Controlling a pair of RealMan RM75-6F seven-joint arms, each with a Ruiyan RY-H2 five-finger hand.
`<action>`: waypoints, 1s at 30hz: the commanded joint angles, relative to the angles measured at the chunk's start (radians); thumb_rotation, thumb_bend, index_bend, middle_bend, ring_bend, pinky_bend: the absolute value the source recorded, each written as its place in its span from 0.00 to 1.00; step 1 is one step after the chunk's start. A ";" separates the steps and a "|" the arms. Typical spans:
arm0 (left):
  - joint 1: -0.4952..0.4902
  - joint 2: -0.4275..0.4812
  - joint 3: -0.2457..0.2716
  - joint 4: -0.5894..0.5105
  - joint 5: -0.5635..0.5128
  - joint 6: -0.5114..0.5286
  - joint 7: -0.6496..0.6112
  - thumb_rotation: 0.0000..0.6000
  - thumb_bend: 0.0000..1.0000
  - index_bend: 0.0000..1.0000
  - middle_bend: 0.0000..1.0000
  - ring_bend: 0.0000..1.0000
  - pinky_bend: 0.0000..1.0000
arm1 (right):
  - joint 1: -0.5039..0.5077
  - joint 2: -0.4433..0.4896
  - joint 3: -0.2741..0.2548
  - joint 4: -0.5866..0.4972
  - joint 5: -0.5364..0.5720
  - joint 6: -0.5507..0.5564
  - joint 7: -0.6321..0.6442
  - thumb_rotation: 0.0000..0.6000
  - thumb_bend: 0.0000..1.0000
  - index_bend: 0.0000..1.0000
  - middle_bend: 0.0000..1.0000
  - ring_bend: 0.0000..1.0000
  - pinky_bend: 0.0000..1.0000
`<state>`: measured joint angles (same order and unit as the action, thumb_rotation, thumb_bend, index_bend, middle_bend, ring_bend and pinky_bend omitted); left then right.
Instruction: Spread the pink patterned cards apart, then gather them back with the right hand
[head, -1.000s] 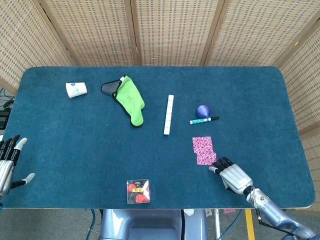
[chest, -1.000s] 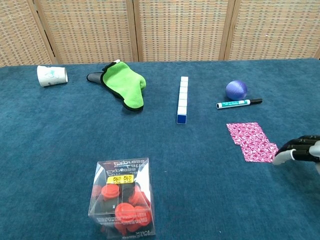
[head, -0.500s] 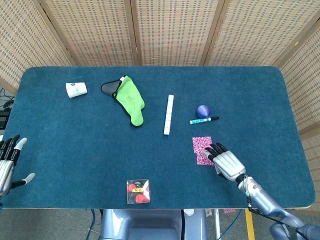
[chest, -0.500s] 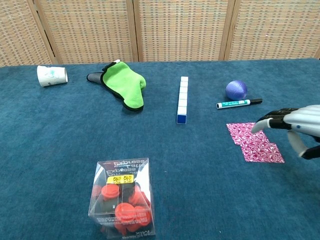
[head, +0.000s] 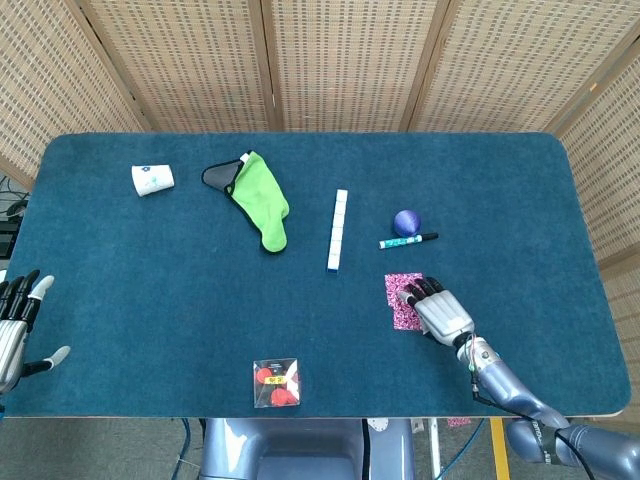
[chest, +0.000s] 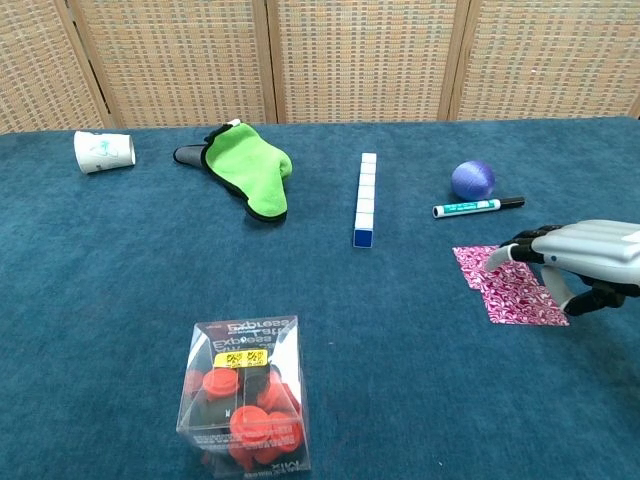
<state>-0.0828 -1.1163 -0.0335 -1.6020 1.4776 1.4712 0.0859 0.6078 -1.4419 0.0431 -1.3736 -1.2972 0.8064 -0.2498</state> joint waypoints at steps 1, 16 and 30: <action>0.000 0.000 0.000 0.000 0.000 0.000 0.000 1.00 0.00 0.00 0.00 0.00 0.00 | -0.003 0.004 -0.006 0.011 0.012 -0.004 -0.009 1.00 1.00 0.14 0.12 0.01 0.06; 0.001 -0.003 -0.002 -0.002 -0.003 0.003 0.011 1.00 0.00 0.00 0.00 0.00 0.00 | -0.041 0.074 -0.074 0.033 -0.033 0.010 0.021 1.00 1.00 0.14 0.13 0.01 0.06; 0.001 -0.004 -0.002 -0.005 -0.005 0.003 0.015 1.00 0.00 0.00 0.00 0.00 0.00 | -0.072 0.135 -0.098 0.100 -0.067 0.023 0.095 1.00 1.00 0.14 0.14 0.01 0.06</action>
<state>-0.0815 -1.1200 -0.0358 -1.6070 1.4726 1.4746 0.1011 0.5368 -1.3085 -0.0553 -1.2753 -1.3644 0.8300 -0.1562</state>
